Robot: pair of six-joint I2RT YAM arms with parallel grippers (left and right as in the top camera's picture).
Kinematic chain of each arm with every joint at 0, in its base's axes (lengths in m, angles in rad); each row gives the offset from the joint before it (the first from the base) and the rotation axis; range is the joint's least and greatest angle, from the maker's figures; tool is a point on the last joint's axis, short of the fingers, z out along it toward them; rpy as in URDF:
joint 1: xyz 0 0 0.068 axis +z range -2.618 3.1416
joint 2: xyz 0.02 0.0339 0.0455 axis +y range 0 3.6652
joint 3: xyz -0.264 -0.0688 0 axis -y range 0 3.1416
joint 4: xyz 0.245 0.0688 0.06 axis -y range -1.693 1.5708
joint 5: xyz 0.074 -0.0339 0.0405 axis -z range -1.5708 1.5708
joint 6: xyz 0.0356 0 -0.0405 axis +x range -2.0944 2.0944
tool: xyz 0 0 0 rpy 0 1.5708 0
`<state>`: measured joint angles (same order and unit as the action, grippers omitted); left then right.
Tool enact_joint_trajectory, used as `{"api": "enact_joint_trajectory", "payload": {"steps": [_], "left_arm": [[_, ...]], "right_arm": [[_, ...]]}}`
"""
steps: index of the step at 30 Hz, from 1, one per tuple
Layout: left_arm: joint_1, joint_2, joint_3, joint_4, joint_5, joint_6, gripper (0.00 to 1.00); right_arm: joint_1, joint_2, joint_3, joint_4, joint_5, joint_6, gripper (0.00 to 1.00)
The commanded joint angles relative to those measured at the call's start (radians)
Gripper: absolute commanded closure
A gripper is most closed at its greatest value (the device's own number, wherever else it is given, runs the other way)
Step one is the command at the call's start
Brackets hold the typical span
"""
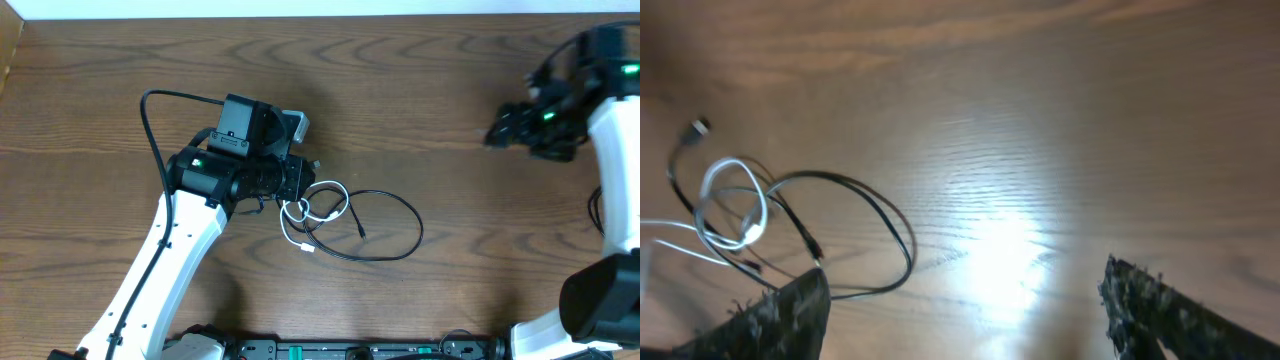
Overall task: Untangle cables
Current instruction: 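Bring the right gripper back toward the bundle held by the left gripper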
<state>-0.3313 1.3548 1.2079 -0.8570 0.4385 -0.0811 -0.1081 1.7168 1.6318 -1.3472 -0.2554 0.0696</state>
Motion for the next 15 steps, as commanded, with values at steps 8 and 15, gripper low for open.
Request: {"api": "enact_joint_trajectory", "payload": {"steps": [8,15], "left_arm": [[0.000,-0.003,-0.008,-0.003,-0.010,-0.006,0.72],[0.000,-0.003,-0.008,-0.003,-0.010,-0.006,0.72]], "right_arm": [[0.274,-0.002,-0.417,0.294,-0.010,-0.026,0.20],[0.371,-0.002,-0.610,0.476,-0.011,-0.016,0.24]]}}
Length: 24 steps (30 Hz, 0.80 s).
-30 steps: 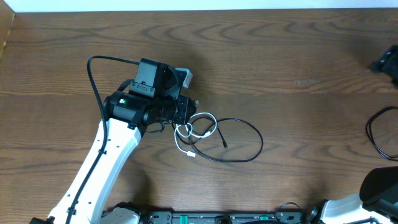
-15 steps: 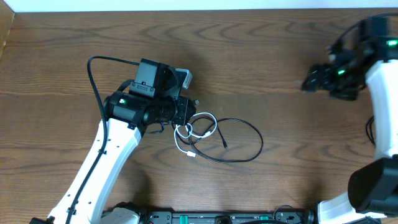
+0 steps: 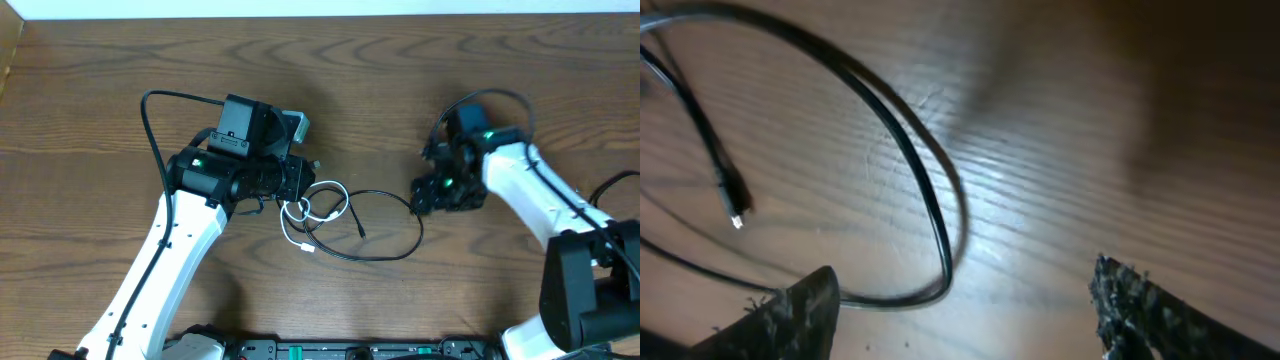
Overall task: Untangle cables
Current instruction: 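Bring the right gripper back toward the bundle held by the left gripper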
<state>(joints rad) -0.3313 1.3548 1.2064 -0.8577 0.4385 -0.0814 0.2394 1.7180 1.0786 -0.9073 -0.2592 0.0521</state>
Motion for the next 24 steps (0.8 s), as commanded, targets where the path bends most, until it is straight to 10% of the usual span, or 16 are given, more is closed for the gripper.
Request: {"api": "enact_joint_trajectory", "payload": {"steps": [1,15,24], "left_arm": [[0.000,-0.003,-0.006,-0.002,-0.010,-0.006,0.72],[0.000,-0.003,-0.006,-0.002,-0.010,-0.006,0.72],[0.000,-0.003,-0.006,-0.002,-0.010,-0.006,0.72]], "right_arm": [[0.027,-0.003,-0.079,0.058,-0.014,0.003,0.25],[0.030,-0.003,-0.275,0.329,-0.384,-0.008,0.34],[0.030,-0.003,-0.275,0.337,-0.383,-0.007,0.76]]}}
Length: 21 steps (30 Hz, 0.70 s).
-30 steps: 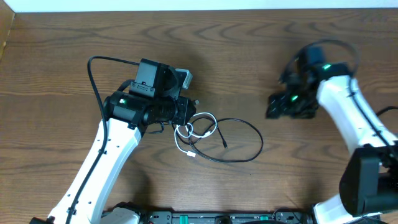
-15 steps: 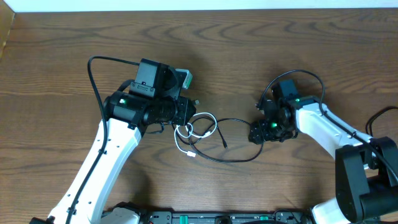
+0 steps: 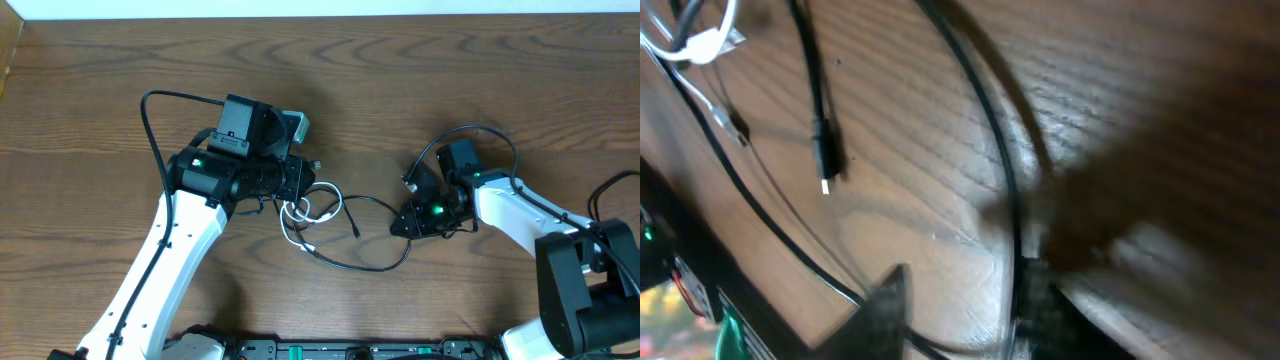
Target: Untangle cables
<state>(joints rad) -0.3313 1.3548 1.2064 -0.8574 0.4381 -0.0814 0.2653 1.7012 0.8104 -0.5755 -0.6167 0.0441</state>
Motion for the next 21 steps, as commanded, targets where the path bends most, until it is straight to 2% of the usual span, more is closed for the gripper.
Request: {"api": "enact_joint_trajectory", "payload": {"steps": [1,4,7,8,16,21], "left_arm": [[0.000,-0.003,-0.006,-0.003,-0.009,-0.006,0.72],[0.000,-0.003,-0.006,-0.003,-0.009,-0.006,0.72],[0.000,-0.003,-0.006,-0.002,-0.009,-0.006,0.72],[0.000,-0.003,-0.006,-0.003,-0.009,-0.006,0.72],[0.000,-0.003,-0.006,-0.013,-0.009,-0.006,0.72],[0.000,-0.003,-0.006,-0.036,-0.009,-0.006,0.72]], "right_arm": [[0.004,0.014,-0.006,0.006,-0.026,0.003,0.76],[0.004,0.014,-0.006,0.007,-0.026,0.003,0.78],[0.004,0.014,-0.006,0.003,-0.026,0.008,0.91],[0.004,0.014,-0.006,0.003,-0.026,0.008,0.99],[0.001,0.014,-0.005,0.036,-0.016,0.010,0.99],[-0.070,0.000,0.124,-0.081,0.372,0.120,0.99]]}}
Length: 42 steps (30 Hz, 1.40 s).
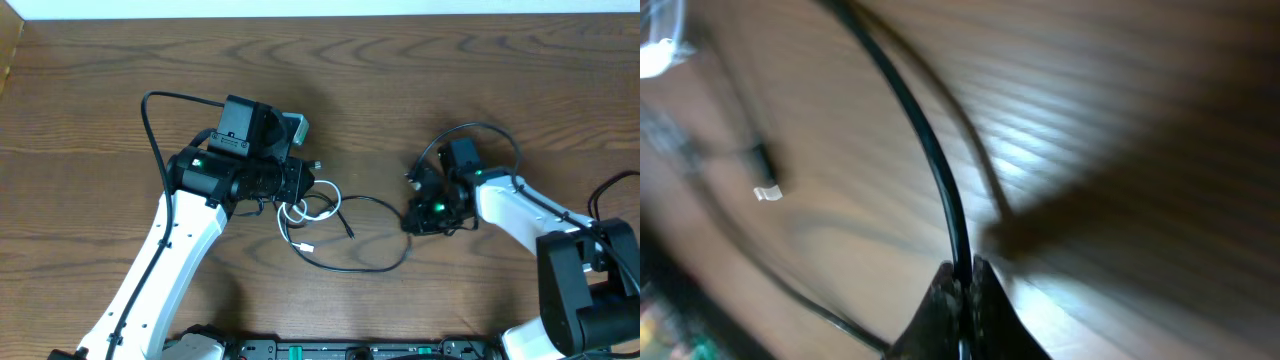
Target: Untangle cables
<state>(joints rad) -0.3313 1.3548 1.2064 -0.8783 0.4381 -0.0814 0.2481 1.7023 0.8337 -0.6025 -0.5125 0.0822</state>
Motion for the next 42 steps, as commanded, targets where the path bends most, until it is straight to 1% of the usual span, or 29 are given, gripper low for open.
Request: {"api": "enact_joint_trajectory", "payload": {"steps": [1,6,9,11,12,14,15,16,19,20,21,24,25,26,29,31,32,35,37,39,42], "left_arm": [[0.000,-0.003,-0.006,-0.020,-0.009,-0.006,0.72],[0.000,-0.003,-0.006,-0.042,-0.010,-0.006,0.72],[0.000,-0.003,-0.006,-0.042,-0.010,-0.006,0.72],[0.000,-0.003,-0.006,-0.041,-0.011,-0.006,0.73],[0.000,-0.003,-0.006,-0.042,-0.023,-0.006,0.76],[0.000,-0.003,-0.006,-0.047,-0.079,-0.012,0.85],[0.000,-0.003,-0.006,-0.055,-0.148,-0.051,0.88],[0.000,-0.003,-0.006,-0.066,-0.245,-0.119,0.91],[0.000,-0.003,-0.006,-0.108,-0.490,-0.323,0.92],[0.000,-0.003,-0.006,-0.112,-0.516,-0.357,0.92],[0.000,-0.003,-0.006,-0.108,-0.515,-0.382,0.91],[0.000,-0.003,-0.006,-0.069,-0.418,-0.391,0.85],[0.000,-0.003,-0.006,-0.039,-0.349,-0.378,0.74],[0.000,-0.003,-0.006,-0.018,-0.301,-0.354,0.70],[0.000,-0.003,-0.006,0.044,-0.142,-0.246,0.63],[0.000,-0.003,-0.006,0.076,-0.046,-0.180,0.60],[0.000,-0.003,-0.006,0.084,-0.024,-0.166,0.59],[0.000,-0.003,-0.006,0.089,-0.019,-0.162,0.58],[0.000,-0.003,-0.006,0.089,-0.018,-0.162,0.57],[-0.001,-0.003,-0.006,0.090,-0.002,-0.152,0.55],[0.000,-0.003,-0.006,0.100,0.040,-0.132,0.55]], "right_arm": [[-0.071,-0.004,0.141,-0.095,0.327,0.099,0.99],[-0.190,-0.016,0.423,-0.354,0.600,0.180,0.99],[-0.240,-0.016,0.607,-0.485,0.706,0.179,0.99],[-0.259,-0.016,0.697,-0.539,0.753,0.179,0.99],[-0.271,-0.016,0.753,-0.571,0.790,0.179,0.99],[-0.288,-0.018,0.850,-0.619,0.854,0.180,0.99],[-0.296,-0.018,0.897,-0.640,0.884,0.180,0.99],[-0.303,-0.019,0.941,-0.658,0.909,0.181,0.99],[-0.315,-0.026,1.048,-0.706,0.958,0.195,0.99],[-0.318,-0.030,1.076,-0.717,0.954,0.196,0.99],[-0.319,-0.037,1.102,-0.726,0.932,0.194,0.99],[-0.317,-0.068,1.145,-0.723,0.721,0.127,0.99],[-0.317,-0.084,1.146,-0.716,0.566,0.074,0.99],[-0.314,-0.090,1.146,-0.713,0.487,0.046,0.99],[-0.298,-0.096,1.146,-0.710,0.275,-0.036,0.99],[-0.283,-0.096,1.146,-0.711,0.153,-0.088,0.99],[-0.277,-0.096,1.146,-0.711,0.100,-0.106,0.99],[-0.251,-0.096,1.146,-0.710,-0.080,-0.185,0.99],[-0.230,-0.096,1.146,-0.708,-0.161,-0.223,0.99],[-0.206,-0.096,1.146,-0.698,-0.203,-0.240,0.99],[-0.171,-0.096,1.146,-0.672,-0.206,-0.240,0.99]]}}
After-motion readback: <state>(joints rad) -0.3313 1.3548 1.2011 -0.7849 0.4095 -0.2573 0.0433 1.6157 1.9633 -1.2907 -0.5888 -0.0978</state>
